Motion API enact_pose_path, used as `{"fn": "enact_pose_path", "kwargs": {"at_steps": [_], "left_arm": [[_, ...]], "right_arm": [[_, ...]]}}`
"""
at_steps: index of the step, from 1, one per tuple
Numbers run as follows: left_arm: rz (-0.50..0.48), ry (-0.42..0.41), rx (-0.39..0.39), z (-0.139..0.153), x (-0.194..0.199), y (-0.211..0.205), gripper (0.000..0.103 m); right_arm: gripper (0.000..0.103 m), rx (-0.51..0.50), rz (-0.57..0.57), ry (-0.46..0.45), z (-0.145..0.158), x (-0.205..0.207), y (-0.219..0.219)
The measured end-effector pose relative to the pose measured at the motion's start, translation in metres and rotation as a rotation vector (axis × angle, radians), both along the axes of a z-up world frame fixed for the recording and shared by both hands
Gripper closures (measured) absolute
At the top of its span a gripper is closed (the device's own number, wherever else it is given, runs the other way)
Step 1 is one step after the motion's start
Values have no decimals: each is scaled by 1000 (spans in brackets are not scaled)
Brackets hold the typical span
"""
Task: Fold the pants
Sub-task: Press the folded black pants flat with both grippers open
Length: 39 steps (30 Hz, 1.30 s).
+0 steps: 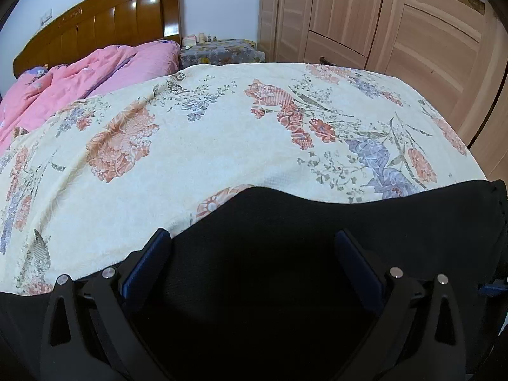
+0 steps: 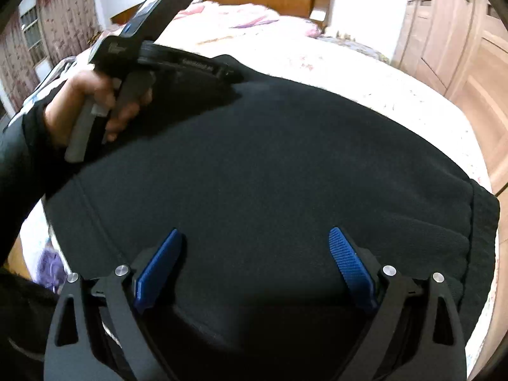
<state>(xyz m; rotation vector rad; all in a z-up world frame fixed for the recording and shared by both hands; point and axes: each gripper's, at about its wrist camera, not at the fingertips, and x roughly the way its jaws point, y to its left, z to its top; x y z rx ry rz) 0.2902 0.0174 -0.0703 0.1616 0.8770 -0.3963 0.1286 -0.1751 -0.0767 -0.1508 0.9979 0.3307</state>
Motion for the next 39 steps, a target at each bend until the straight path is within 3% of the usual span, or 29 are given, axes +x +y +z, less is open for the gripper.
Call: {"fn": "enact_pose_path", "kwargs": {"at_steps": [4, 6, 7, 9, 12, 14, 16, 20, 25, 28, 32, 35, 39], "left_arm": [[0, -1, 3, 0, 0, -1, 1], [1, -2, 5, 0, 0, -1, 1], [2, -2, 6, 0, 0, -1, 1], [2, -2, 8, 0, 0, -1, 1], [3, -4, 12, -1, 0, -1, 1], [4, -4, 15, 0, 0, -1, 1], [3, -4, 14, 0, 0, -1, 1], [3, -4, 13, 0, 0, -1, 1], [2, -5, -2, 1, 0, 0, 1], [27, -29, -63, 10, -7, 11, 2], [102, -108, -228, 41, -37, 69, 2], [239, -91, -293, 46, -57, 137, 2], [433, -93, -300, 42, -89, 225, 2]], "right_arm": [[12, -18, -193, -137, 27, 3, -47], [12, -37, -292, -105, 19, 13, -74], [11, -54, -293, -44, 4, 19, -84], [5, -100, -223, -75, -3, 16, -80], [4, -66, -243, -42, 9, 21, -78], [5, -28, -218, -86, 25, 35, -75], [5, -69, -222, -112, 30, 50, -71], [4, -94, -247, 8, -5, 86, -84], [4, -97, -257, -16, 0, 82, -87], [4, -98, -260, -13, -1, 75, -89], [4, -147, -279, -19, -3, 73, -77], [5, -206, -361, -66, 4, 75, -56], [4, -39, -204, -124, 23, 78, 13]]}}
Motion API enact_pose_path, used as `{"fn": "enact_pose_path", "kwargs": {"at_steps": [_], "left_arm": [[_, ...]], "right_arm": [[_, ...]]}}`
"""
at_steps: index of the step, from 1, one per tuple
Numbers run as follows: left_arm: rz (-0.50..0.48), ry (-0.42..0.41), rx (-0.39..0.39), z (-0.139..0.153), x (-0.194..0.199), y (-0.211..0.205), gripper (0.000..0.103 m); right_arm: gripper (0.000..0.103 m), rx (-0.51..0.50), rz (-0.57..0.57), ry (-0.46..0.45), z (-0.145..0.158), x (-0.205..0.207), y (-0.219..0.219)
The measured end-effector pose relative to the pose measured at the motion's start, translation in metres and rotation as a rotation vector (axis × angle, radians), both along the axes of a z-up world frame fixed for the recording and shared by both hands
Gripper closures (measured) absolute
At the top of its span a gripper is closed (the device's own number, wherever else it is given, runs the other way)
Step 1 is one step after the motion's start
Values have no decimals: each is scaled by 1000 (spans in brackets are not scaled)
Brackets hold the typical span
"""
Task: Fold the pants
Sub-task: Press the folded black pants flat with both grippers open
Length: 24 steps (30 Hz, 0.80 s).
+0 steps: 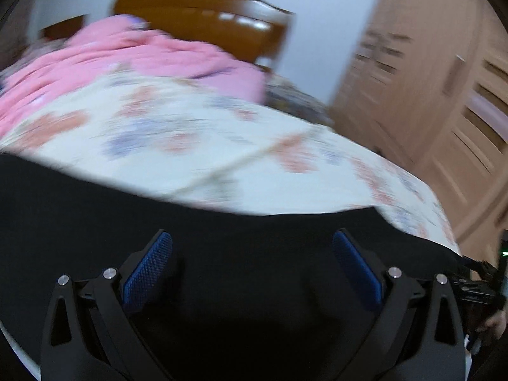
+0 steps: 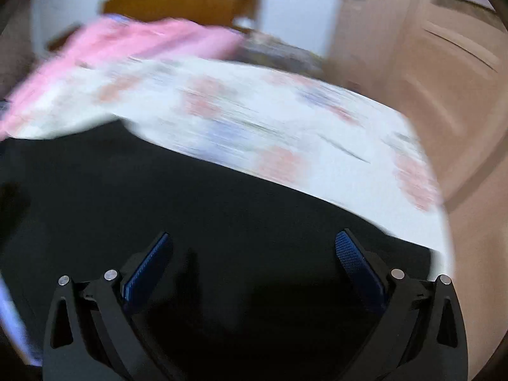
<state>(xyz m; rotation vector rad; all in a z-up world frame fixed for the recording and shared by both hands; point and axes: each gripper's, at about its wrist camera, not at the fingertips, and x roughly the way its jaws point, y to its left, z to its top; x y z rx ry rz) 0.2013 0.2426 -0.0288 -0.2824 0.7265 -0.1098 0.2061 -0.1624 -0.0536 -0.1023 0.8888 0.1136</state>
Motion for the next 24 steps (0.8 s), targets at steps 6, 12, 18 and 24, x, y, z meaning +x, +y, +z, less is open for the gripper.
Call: {"fn": "enact_pose_path", "kwargs": {"at_steps": [6, 12, 18, 24], "left_arm": [[231, 98, 90, -30, -11, 82, 2], [240, 147, 323, -47, -7, 82, 1], [248, 161, 262, -50, -3, 94, 1], [249, 159, 263, -51, -2, 90, 1]], "right_arm": [[5, -31, 370, -2, -8, 15, 137], [4, 7, 416, 126, -43, 28, 157], [4, -39, 457, 171, -39, 13, 143], [4, -72, 430, 197, -34, 14, 144]]}}
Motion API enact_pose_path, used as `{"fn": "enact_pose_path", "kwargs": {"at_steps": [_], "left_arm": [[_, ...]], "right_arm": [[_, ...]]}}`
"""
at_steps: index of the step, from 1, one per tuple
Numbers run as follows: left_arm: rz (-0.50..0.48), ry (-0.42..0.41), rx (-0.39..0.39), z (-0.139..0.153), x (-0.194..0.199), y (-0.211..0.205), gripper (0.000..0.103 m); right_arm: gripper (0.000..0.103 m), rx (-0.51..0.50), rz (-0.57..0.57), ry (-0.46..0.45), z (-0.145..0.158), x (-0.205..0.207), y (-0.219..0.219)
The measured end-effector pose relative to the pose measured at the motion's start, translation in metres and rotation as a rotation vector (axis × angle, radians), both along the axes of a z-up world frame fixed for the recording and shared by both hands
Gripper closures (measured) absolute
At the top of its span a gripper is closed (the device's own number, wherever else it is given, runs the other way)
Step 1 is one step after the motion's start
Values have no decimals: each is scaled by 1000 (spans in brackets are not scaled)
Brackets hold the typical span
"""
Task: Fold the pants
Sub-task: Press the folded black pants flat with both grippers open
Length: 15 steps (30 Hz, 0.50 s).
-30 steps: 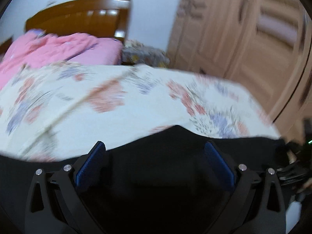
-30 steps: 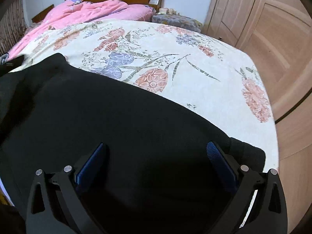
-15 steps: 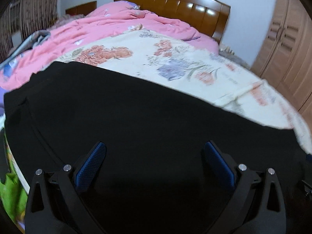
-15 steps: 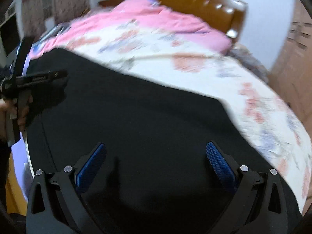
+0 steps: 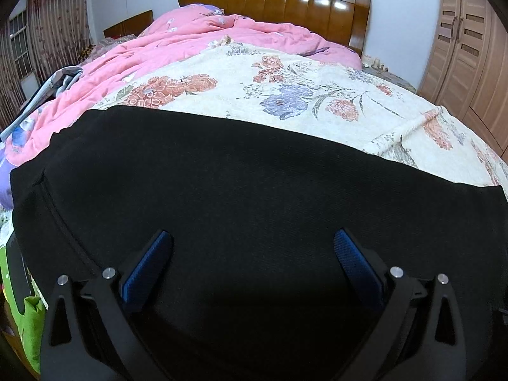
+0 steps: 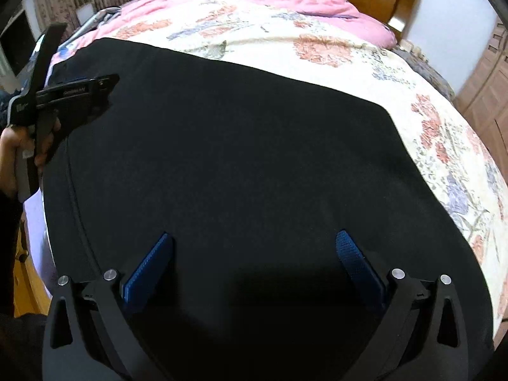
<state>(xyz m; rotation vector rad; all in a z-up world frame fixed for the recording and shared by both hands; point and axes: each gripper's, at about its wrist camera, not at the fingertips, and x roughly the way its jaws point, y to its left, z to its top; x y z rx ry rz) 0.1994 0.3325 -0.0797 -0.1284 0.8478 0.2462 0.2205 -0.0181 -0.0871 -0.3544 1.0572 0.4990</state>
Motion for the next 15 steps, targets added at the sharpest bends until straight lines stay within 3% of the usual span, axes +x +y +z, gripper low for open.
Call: {"fn": "enact_pose_path", "kwargs": {"at_steps": [3, 6, 10, 13, 15], "left_arm": [[0, 0, 1, 0, 1, -1, 1], [1, 0, 1, 0, 1, -1, 1], [1, 0, -1, 0, 1, -1, 1], [0, 1, -1, 0, 1, 0, 1], [-6, 5, -4, -1, 1, -1, 1]], "right_arm": [[4, 62, 78, -90, 21, 8, 27], [4, 65, 122, -122, 24, 25, 56], [4, -13, 114, -86, -3, 56, 84], [4, 89, 110, -130, -13, 59, 69], [4, 104, 112, -124, -13, 59, 66]]}}
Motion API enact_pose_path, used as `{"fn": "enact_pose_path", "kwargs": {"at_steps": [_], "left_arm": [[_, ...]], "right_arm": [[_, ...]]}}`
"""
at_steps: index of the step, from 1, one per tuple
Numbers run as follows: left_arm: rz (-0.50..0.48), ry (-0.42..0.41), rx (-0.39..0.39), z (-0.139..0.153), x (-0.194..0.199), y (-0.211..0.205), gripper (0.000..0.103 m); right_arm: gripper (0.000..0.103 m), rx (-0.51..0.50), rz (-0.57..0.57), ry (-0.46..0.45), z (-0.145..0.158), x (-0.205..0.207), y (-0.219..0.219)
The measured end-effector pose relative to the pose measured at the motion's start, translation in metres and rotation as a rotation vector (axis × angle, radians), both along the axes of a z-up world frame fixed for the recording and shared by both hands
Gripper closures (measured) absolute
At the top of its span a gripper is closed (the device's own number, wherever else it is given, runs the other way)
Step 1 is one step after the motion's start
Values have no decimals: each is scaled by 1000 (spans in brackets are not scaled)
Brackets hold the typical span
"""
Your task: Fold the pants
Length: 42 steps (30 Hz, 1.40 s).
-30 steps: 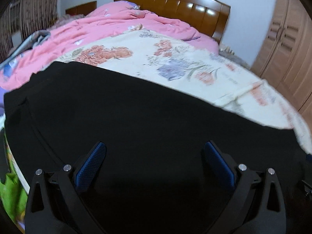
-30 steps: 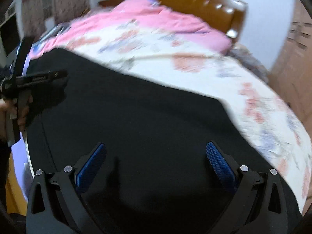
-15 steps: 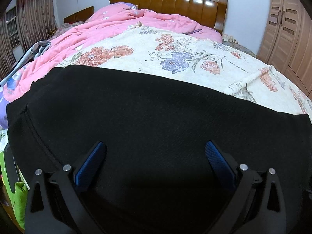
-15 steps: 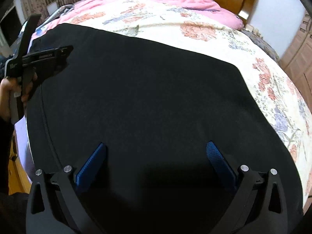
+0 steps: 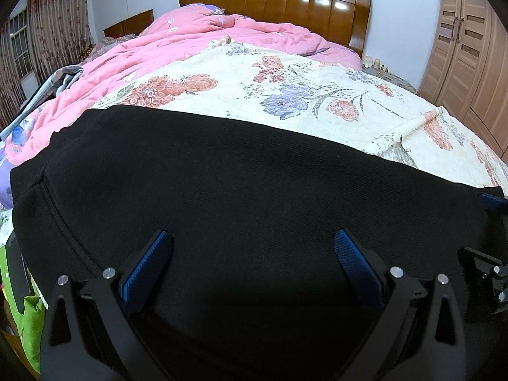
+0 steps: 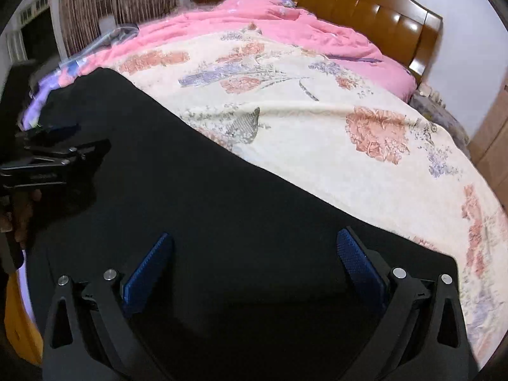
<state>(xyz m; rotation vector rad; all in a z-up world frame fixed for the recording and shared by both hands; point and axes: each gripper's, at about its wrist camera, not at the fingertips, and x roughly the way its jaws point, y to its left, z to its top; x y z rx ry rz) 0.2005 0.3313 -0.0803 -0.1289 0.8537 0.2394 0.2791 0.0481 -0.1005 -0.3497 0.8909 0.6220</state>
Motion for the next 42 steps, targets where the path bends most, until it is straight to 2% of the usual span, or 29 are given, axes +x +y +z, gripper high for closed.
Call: {"fn": "enact_pose_path", "kwargs": {"at_steps": [3, 6, 8, 10, 12, 13, 15, 16, 18, 21, 28, 33, 35, 36, 37, 38, 39, 40, 42], "left_arm": [[-45, 45, 26, 9, 1, -4, 2], [-75, 0, 62, 34, 11, 3, 2], [-88, 3, 95, 42, 30, 11, 2], [-102, 44, 169, 38, 56, 23, 2], [-67, 106, 211, 23, 78, 45, 1], [-59, 111, 158, 16, 84, 63, 1], [-55, 64, -51, 7, 83, 98, 1], [-50, 37, -78, 7, 81, 103, 1], [-45, 6, -33, 3, 78, 96, 1], [-23, 23, 112, -5, 84, 76, 1], [-23, 14, 81, -6, 84, 86, 1], [-16, 47, 122, -4, 88, 80, 1], [73, 104, 193, 16, 87, 69, 3], [124, 49, 238, 41, 74, 51, 5], [110, -19, 234, 59, 62, 37, 4], [42, -120, 193, 83, 41, 9, 2], [-6, -158, 164, 93, 31, -6, 2], [-107, -190, 102, 102, 15, -40, 2], [-238, -176, 42, 98, 3, -83, 2]], "right_arm": [[4, -19, -4, -16, 0, -1, 7], [4, -10, -4, -10, 4, 6, 9], [4, -12, -5, -12, 5, 3, 7], [4, -10, -4, -11, 7, 3, 4], [4, -10, -4, -12, 7, 3, 4], [4, -10, -4, -11, 7, 4, 4], [4, -9, -4, -11, 6, 4, 5], [4, -8, -5, -11, 7, 4, 5], [4, -4, -6, -9, 7, 4, 5], [4, -4, -9, -10, 8, 5, 6], [4, 0, -9, -6, 8, 6, 7], [4, 15, -5, 11, 14, 5, 3], [5, 85, -66, 37, 32, -7, -19], [5, 152, -79, 29, 45, -20, -37], [5, 173, -88, 14, 53, -30, -52], [5, 170, -99, 2, 56, -37, -62], [5, 151, -119, -9, 59, -45, -75], [4, 119, -151, -19, 60, -54, -90], [4, 81, -192, -9, 56, -68, -113]]}}
